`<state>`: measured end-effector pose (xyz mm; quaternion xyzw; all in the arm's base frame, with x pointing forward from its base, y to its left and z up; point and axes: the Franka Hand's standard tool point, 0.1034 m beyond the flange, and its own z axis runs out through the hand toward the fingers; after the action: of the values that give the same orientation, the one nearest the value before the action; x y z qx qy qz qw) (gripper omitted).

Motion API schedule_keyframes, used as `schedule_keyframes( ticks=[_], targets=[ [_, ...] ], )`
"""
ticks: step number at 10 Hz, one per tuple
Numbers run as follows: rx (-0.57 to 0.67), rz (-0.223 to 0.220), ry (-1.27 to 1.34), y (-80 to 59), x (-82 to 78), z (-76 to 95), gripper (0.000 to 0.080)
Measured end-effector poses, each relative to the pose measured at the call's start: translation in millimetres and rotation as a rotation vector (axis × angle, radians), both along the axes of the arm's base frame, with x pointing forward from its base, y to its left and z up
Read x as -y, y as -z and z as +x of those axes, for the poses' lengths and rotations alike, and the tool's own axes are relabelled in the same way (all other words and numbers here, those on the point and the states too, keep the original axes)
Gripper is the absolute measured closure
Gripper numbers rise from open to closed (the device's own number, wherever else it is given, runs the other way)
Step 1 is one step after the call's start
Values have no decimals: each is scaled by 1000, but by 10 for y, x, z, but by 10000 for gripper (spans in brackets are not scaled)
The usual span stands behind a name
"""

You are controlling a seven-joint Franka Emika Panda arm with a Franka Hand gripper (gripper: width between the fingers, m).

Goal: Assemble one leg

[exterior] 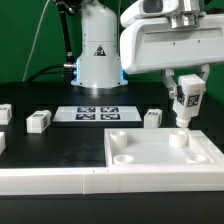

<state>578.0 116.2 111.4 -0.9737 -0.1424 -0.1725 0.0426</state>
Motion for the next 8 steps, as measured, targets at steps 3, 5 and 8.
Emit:
schedule_keyframes(
  ticks=[3,5,8],
  targets=[
    [52,6,3,-13,-15,87,509],
    [158,6,5,55,49,66,509],
    [157,-3,-3,89,119,158,509]
  ],
)
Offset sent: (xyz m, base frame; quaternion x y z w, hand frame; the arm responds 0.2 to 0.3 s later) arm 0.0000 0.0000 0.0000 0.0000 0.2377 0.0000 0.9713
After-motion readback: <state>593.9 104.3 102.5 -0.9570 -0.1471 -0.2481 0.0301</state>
